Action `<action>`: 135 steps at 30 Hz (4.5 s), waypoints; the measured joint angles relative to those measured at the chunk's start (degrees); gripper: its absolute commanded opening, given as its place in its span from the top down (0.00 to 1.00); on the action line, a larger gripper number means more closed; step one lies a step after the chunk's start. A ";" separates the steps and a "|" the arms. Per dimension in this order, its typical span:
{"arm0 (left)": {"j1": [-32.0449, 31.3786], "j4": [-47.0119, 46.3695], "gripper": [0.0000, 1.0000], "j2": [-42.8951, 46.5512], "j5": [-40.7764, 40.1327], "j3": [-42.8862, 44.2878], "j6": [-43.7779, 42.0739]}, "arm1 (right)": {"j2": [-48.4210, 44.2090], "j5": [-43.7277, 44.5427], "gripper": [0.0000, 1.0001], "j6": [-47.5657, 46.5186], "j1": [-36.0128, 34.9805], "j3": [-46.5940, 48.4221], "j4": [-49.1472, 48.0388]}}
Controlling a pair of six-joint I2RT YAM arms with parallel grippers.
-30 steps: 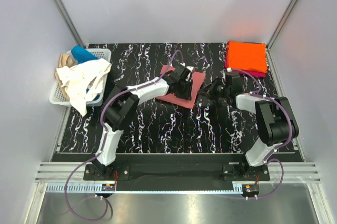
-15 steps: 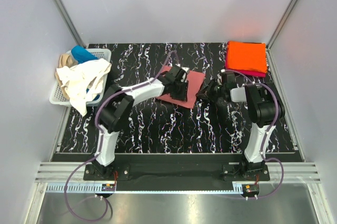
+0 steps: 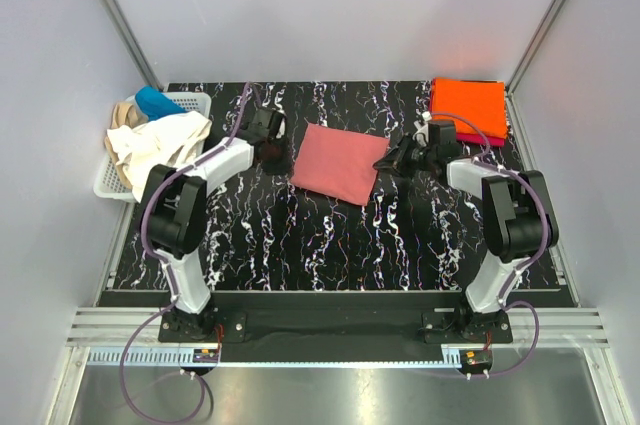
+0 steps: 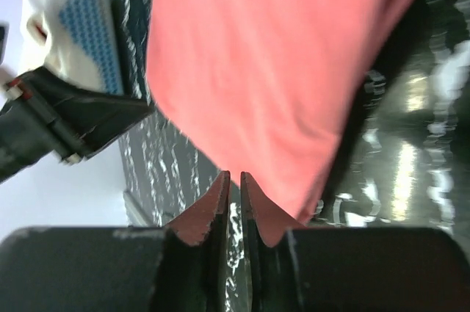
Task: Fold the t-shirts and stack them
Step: Fold the tshirt, then neatly place the folded tshirt to the corner
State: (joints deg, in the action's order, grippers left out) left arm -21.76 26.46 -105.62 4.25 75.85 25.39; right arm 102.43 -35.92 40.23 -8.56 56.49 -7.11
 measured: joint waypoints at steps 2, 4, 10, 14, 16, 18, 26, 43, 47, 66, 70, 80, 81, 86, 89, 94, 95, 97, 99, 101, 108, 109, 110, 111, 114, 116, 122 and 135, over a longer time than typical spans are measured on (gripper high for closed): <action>-0.48 0.46 0.70 -1.16 -0.37 -0.15 0.09 | -0.04 -0.92 0.83 0.37 -1.25 -0.46 -1.09; -0.87 0.28 0.71 -2.69 -0.68 -0.13 0.20 | 0.61 -1.73 0.83 1.01 -2.80 -1.64 -2.27; -1.16 -0.46 0.71 -5.97 -1.57 -0.17 2.27 | 7.56 -2.32 0.83 1.11 -3.91 -3.65 -3.52; -1.22 -1.49 0.68 -4.94 -2.75 -1.53 4.33 | 9.03 -2.29 0.84 0.09 -3.15 -3.23 -2.82; -1.22 -1.38 0.67 -3.28 -3.08 -3.02 4.92 | 8.72 -1.81 0.84 -0.68 -2.97 -2.86 -1.86; -1.20 0.04 0.66 -1.05 -3.23 -4.04 5.09 | 7.58 -0.68 0.84 -1.42 -2.89 -2.62 0.02; -0.87 -5.33 0.67 1.64 4.46 3.26 3.54 | 3.48 0.02 0.81 -1.03 -3.52 1.09 2.71; 3.87 -15.65 0.67 -30.47 19.96 28.11 0.48 | 32.68 -3.28 0.82 1.03 0.09 32.63 -3.43; 4.90 -17.18 0.67 -30.86 21.07 28.02 1.49 | 36.30 -6.10 0.82 1.77 1.01 37.68 -2.43; 5.11 -11.74 0.65 2.49 14.49 3.21 3.08 | 17.73 1.42 0.46 -7.19 2.60 33.29 16.28; 5.11 -11.43 0.67 -1.03 14.60 1.27 3.08 | 16.65 2.05 0.57 -8.00 2.58 33.03 16.85; 5.07 -9.11 0.73 -8.52 13.00 0.85 3.65 | 16.46 0.17 0.65 -8.37 -4.92 21.62 18.34; 5.05 -9.07 0.73 -8.52 12.37 0.46 3.85 | 16.46 0.17 0.66 -8.52 -5.84 20.52 18.58; 4.17 -9.88 0.73 -7.67 10.08 -2.19 5.31 | 16.70 -0.76 0.68 -9.49 -6.71 17.09 18.62; 3.13 -9.60 0.73 -5.75 8.35 -4.11 5.73 | 16.41 -0.87 0.68 -10.08 -6.08 16.55 18.14; 1.97 -4.85 0.63 -1.95 6.88 -4.76 5.20 | 13.73 -0.55 0.56 -11.76 -5.40 15.17 20.02; 2.10 -3.26 0.62 -1.03 6.73 -4.26 4.66 | 12.61 -0.39 0.53 -12.07 -5.27 15.02 20.90; 2.43 0.31 0.59 0.66 6.62 -2.25 3.43 | 10.08 -0.04 0.45 -12.57 -4.98 15.04 22.36; 2.97 2.97 0.59 3.02 6.84 0.98 1.14 | 7.72 0.39 0.41 -13.27 -4.52 15.67 23.41; 3.45 4.61 0.59 5.84 7.85 3.34 -0.94 | 6.64 0.87 0.36 -14.40 -3.63 18.12 24.63; 4.55 5.84 0.59 18.05 16.55 3.06 -6.38 | 15.21 2.97 0.28 -20.17 -0.42 34.58 28.65; 4.52 5.60 0.59 19.43 17.77 1.75 -6.88 | 16.81 3.39 0.28 -21.05 -0.28 36.46 29.38; 4.52 5.64 0.59 20.68 18.97 0.11 -7.21 | 18.67 3.63 0.28 -22.03 -0.26 38.56 30.27; 4.52 5.64 0.59 21.75 20.06 -1.70 -7.48 | 20.57 3.78 0.28 -22.95 -0.26 40.48 30.88; 4.48 5.51 0.60 23.76 22.25 -7.06 -7.87 | 26.08 3.52 0.27 -25.64 -0.33 46.03 32.52; 4.48 5.70 0.60 24.41 22.64 -9.68 -7.96 | 28.87 2.99 0.28 -26.88 -0.33 48.39 33.24; 4.48 5.51 0.60 26.91 22.18 -11.21 -8.44 | 36.06 -3.74 0.29 -28.37 -0.33 53.62 33.75; 4.48 4.59 0.61 28.46 21.90 -11.23 -8.68 | 38.03 -4.39 0.47 -31.04 -0.92 55.74 33.77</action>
State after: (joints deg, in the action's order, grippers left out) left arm -17.28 31.05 -77.17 26.15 64.62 16.71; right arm 140.46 -40.32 9.19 -9.47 112.22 26.65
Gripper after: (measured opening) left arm 0.394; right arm 0.573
